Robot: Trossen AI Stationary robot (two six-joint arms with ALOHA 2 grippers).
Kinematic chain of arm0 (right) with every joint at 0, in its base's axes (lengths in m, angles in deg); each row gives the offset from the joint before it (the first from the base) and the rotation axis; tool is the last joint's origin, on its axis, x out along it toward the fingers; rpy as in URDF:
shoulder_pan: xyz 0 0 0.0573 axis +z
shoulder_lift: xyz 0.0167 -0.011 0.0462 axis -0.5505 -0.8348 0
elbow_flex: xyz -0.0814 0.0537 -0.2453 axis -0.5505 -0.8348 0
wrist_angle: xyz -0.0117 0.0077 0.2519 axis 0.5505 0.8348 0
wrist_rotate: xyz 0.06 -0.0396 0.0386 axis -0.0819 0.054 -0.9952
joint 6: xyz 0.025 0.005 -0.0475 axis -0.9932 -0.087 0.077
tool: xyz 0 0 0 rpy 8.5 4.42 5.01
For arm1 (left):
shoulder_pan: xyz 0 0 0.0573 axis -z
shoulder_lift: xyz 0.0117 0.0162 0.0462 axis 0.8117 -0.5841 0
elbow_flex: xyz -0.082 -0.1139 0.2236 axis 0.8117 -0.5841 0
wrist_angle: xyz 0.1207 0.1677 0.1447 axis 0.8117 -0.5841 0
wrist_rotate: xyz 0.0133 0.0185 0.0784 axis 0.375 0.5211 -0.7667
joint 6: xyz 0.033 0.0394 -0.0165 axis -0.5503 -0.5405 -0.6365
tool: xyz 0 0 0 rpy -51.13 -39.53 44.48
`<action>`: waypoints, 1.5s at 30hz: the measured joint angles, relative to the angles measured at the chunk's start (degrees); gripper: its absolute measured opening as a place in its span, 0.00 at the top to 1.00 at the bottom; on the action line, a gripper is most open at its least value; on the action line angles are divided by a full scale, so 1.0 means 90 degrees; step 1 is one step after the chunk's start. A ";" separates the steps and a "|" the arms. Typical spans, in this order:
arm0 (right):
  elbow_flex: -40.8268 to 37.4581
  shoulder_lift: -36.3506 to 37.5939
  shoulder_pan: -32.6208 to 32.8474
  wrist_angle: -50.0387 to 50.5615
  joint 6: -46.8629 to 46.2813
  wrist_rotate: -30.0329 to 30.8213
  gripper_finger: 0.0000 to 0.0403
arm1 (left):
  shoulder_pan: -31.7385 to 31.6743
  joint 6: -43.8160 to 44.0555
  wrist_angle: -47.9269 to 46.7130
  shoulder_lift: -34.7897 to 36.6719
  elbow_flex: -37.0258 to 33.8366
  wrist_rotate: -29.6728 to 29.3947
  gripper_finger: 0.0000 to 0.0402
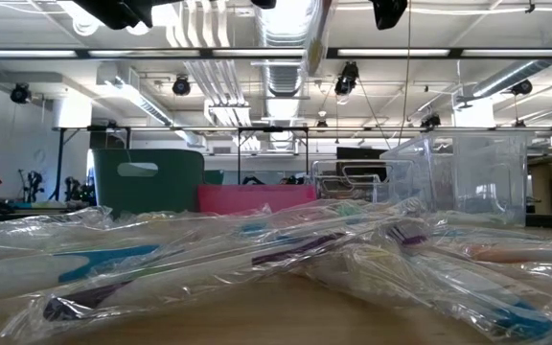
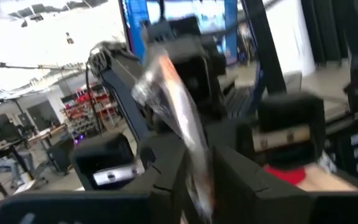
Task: Pick & Place Toothbrushes
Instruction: Put the orange toothbrush into the transparent bin
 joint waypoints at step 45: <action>0.4081 -0.0364 -0.4833 0.8211 -0.2514 -0.0940 0.95 | 0.0007 0.1979 -0.7138 0.3236 -0.0023 -0.0947 0.70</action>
